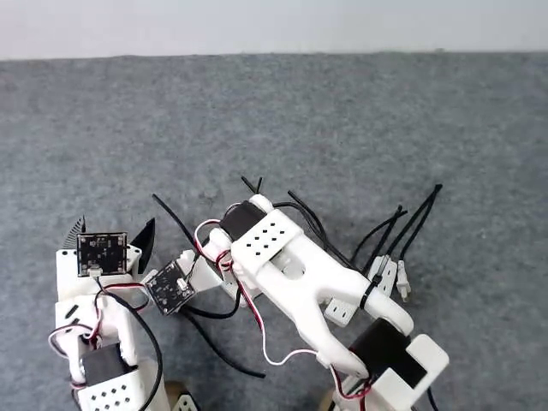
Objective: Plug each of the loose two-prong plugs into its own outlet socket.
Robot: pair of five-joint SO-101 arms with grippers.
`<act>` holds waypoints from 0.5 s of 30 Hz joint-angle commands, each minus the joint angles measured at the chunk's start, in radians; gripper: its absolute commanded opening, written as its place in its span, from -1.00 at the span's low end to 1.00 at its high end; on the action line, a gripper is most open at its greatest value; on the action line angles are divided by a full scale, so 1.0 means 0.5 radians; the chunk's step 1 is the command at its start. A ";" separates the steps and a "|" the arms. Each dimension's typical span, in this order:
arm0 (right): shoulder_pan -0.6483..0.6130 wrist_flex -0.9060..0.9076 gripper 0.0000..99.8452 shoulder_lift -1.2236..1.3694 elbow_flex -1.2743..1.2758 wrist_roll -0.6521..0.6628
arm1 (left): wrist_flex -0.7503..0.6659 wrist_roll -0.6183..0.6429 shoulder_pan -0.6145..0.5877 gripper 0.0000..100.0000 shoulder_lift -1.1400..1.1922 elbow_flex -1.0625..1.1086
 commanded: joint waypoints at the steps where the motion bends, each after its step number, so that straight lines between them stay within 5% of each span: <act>1: -0.072 0.032 -0.98 -0.002 0.040 0.021 | -0.064 -0.018 -0.003 -0.24 -0.003 -0.017; 15: -0.112 -0.026 -0.98 -0.017 0.052 -0.077 | -0.068 -0.018 -0.003 -0.24 -0.006 -0.014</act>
